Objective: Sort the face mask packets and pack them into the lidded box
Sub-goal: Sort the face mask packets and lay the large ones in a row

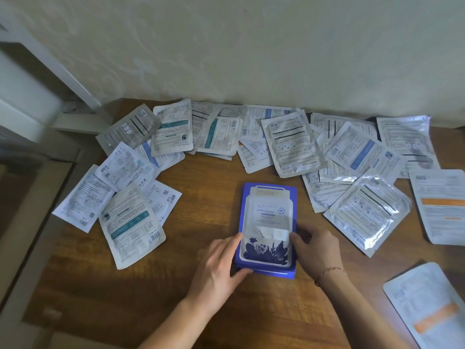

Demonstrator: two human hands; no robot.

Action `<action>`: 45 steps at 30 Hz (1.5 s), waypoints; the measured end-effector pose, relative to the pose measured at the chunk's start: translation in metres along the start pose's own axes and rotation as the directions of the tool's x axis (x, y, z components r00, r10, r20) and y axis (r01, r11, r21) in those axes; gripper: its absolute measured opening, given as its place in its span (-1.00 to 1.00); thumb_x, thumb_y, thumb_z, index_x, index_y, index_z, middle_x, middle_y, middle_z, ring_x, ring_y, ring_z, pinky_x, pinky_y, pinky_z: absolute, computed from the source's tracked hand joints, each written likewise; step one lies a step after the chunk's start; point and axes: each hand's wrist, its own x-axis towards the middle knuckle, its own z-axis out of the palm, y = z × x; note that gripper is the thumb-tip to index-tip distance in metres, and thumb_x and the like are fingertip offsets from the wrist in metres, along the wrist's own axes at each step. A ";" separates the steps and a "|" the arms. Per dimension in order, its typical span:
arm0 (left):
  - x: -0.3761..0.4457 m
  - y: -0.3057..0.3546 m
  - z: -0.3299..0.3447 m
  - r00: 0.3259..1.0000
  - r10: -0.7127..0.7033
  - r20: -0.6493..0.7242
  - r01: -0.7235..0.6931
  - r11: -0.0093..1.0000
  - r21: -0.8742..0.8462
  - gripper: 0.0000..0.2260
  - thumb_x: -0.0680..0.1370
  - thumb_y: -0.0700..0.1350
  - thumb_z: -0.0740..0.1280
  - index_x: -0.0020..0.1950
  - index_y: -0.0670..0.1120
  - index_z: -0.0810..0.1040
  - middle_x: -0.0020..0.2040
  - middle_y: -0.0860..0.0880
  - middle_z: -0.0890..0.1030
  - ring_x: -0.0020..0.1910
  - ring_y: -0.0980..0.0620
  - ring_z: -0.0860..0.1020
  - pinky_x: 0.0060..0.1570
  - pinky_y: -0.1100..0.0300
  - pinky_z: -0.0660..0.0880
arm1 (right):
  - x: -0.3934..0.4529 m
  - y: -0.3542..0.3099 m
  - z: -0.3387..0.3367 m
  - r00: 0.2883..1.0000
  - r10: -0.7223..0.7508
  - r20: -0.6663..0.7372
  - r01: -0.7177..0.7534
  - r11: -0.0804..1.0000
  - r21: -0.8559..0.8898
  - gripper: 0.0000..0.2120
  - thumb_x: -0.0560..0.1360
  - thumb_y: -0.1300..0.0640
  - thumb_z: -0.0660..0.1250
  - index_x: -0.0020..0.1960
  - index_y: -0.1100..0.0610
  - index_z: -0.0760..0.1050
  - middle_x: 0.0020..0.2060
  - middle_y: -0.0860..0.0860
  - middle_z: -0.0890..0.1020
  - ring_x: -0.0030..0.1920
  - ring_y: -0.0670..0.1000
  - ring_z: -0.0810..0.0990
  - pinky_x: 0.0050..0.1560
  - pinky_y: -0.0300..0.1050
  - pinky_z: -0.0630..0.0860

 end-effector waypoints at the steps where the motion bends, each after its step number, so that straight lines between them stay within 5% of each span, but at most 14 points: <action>1: 0.003 -0.001 -0.001 1.000 0.000 -0.016 0.001 1.000 0.008 -0.38 0.46 0.19 0.39 0.39 -0.15 0.45 0.25 0.00 0.60 0.24 0.10 0.50 0.25 0.22 0.43 | 0.003 -0.002 0.001 1.000 0.004 0.003 -0.004 1.000 0.008 -0.80 0.50 0.16 0.33 0.08 0.04 0.66 -0.25 -0.10 0.65 -0.20 -0.06 0.57 -0.20 -0.23 0.38; 6: 0.006 -0.005 -0.006 1.000 0.008 0.016 -0.009 0.999 0.049 -0.30 0.43 0.19 0.42 0.47 -0.09 0.33 0.31 0.00 0.55 0.30 0.09 0.44 0.30 0.13 0.43 | 0.020 -0.019 -0.013 0.997 0.003 -0.082 -0.013 0.993 -0.114 -0.74 0.51 0.00 0.29 0.13 0.04 0.60 -0.03 -0.01 0.66 -0.11 0.09 0.61 -0.14 -0.11 0.55; 8: 0.004 -0.002 -0.007 0.998 -0.039 0.047 0.038 0.999 0.038 -0.24 0.44 0.23 0.41 0.54 0.03 0.19 0.41 0.05 0.43 0.40 0.11 0.32 0.38 0.13 0.36 | 0.037 -0.038 -0.022 0.971 -0.168 -0.170 0.130 0.968 -0.213 -0.67 0.52 -0.04 0.27 0.23 0.04 0.53 0.16 0.03 0.58 0.12 0.15 0.55 0.07 0.02 0.54; 11: 0.002 0.002 -0.004 0.993 -0.104 0.062 0.102 0.994 0.030 -0.20 0.45 0.24 0.41 0.56 0.14 0.06 0.46 0.10 0.34 0.45 0.15 0.22 0.40 0.17 0.30 | 0.076 -0.075 -0.023 0.902 -0.422 0.088 0.420 0.818 -0.393 -0.58 0.55 -0.09 0.25 0.36 0.05 0.43 0.30 0.02 0.47 0.32 0.10 0.37 0.26 0.04 0.40; 14: 0.004 0.003 -0.004 0.994 -0.098 0.044 0.096 0.994 0.045 -0.18 0.40 0.22 0.47 0.52 0.09 0.13 0.40 0.05 0.43 0.40 0.13 0.31 0.32 0.23 0.30 | 0.101 -0.093 -0.012 0.880 -0.353 0.317 0.473 0.701 -0.534 -0.58 0.58 -0.15 0.16 0.32 0.05 0.44 0.27 0.03 0.46 0.31 0.10 0.35 0.28 0.03 0.36; 18: 0.004 0.002 -0.002 0.996 -0.083 0.013 0.082 0.995 0.054 -0.17 0.36 0.19 0.52 0.49 0.07 0.15 0.33 0.02 0.50 0.33 0.11 0.38 0.25 0.27 0.29 | 0.104 -0.082 0.000 0.885 -0.307 0.351 0.460 0.697 -0.551 -0.60 0.56 -0.17 0.16 0.27 0.04 0.47 0.22 0.00 0.49 0.28 0.09 0.37 0.25 0.02 0.40; 23: 0.001 -0.001 0.000 0.998 -0.063 -0.003 0.063 0.998 0.020 -0.22 0.37 0.21 0.46 0.47 0.03 0.20 0.33 0.00 0.51 0.31 0.06 0.45 0.21 0.05 0.54 | 0.095 -0.074 0.001 0.871 -0.336 0.358 0.487 0.679 -0.549 -0.65 0.56 -0.12 0.21 0.16 0.11 0.51 0.12 0.04 0.51 0.19 0.10 0.43 0.19 0.01 0.43; 26: 0.003 0.007 -0.008 0.991 -0.112 0.075 0.111 0.994 0.016 -0.21 0.43 0.22 0.43 0.53 0.17 0.06 0.43 0.07 0.37 0.42 0.14 0.29 0.34 0.03 0.45 | 0.085 -0.064 -0.007 0.871 -0.419 0.258 0.491 0.771 -0.406 -0.67 0.55 -0.03 0.28 0.22 0.13 0.52 0.15 0.05 0.52 0.23 0.11 0.43 0.23 -0.05 0.40; 28: 0.000 0.013 -0.015 0.957 -0.221 0.187 0.236 0.970 -0.062 -0.10 0.41 0.27 0.43 0.55 0.22 -0.08 0.44 0.22 0.19 0.46 0.25 0.12 0.47 0.14 0.20 | 0.063 -0.052 -0.016 0.901 -0.432 -0.032 0.421 0.890 -0.172 -0.66 0.53 0.06 0.34 0.27 0.15 0.51 0.20 0.06 0.54 0.24 0.09 0.46 0.26 -0.14 0.35; 30: -0.003 0.018 -0.022 0.916 -0.326 0.233 0.381 0.890 -0.252 -0.04 0.31 0.43 0.38 0.57 0.19 -0.02 0.42 0.27 0.16 0.42 0.32 0.15 0.44 0.20 0.20 | 0.029 -0.039 -0.023 0.954 -0.179 -0.241 0.223 0.960 0.168 -0.64 0.52 0.09 0.38 0.29 0.14 0.50 0.15 0.00 0.56 0.15 0.01 0.53 0.17 -0.15 0.42; 33: -0.003 0.026 -0.025 0.870 -0.423 0.254 0.484 0.632 -0.605 -0.10 0.30 0.49 0.27 0.54 0.14 0.16 0.50 0.14 0.30 0.30 0.47 0.35 0.23 0.47 0.35 | -0.016 -0.021 -0.011 0.978 0.199 -0.061 -0.124 0.795 0.594 -0.58 0.53 0.15 0.35 0.38 0.15 0.42 0.19 -0.03 0.56 0.06 -0.09 0.57 0.08 -0.17 0.42; 37: 0.001 0.038 -0.017 0.837 -0.448 0.315 0.519 0.467 -0.716 -0.19 0.35 0.39 0.29 0.53 0.12 0.21 0.47 0.16 0.37 0.33 0.37 0.40 0.27 0.33 0.41 | -0.034 -0.016 0.012 0.984 0.180 -0.006 -0.133 0.747 0.652 -0.69 0.52 0.25 0.32 0.23 0.02 0.52 0.03 -0.22 0.66 0.03 -0.20 0.61 0.06 -0.15 0.55; 41: -0.004 0.044 -0.008 0.865 -0.400 0.303 0.501 0.664 -0.555 -0.20 0.41 0.28 0.42 0.55 0.15 0.12 0.46 0.21 0.36 0.38 0.29 0.37 0.36 0.12 0.42 | -0.033 -0.012 0.019 0.997 0.078 -0.018 -0.059 0.868 0.493 -0.59 0.52 0.17 0.34 0.36 0.04 0.44 0.14 -0.14 0.61 0.13 -0.13 0.60 0.03 -0.14 0.59; 45: -0.006 0.039 -0.007 0.944 -0.293 0.150 0.321 0.923 -0.213 -0.04 0.41 0.26 0.42 0.57 0.13 -0.16 0.55 0.26 -0.16 0.53 0.30 -0.17 0.49 0.27 -0.06 | -0.009 -0.005 0.002 0.991 -0.019 -0.129 0.049 0.972 0.232 -0.49 0.48 0.07 0.40 0.40 0.10 0.39 0.26 0.00 0.53 0.22 0.03 0.53 0.16 -0.02 0.52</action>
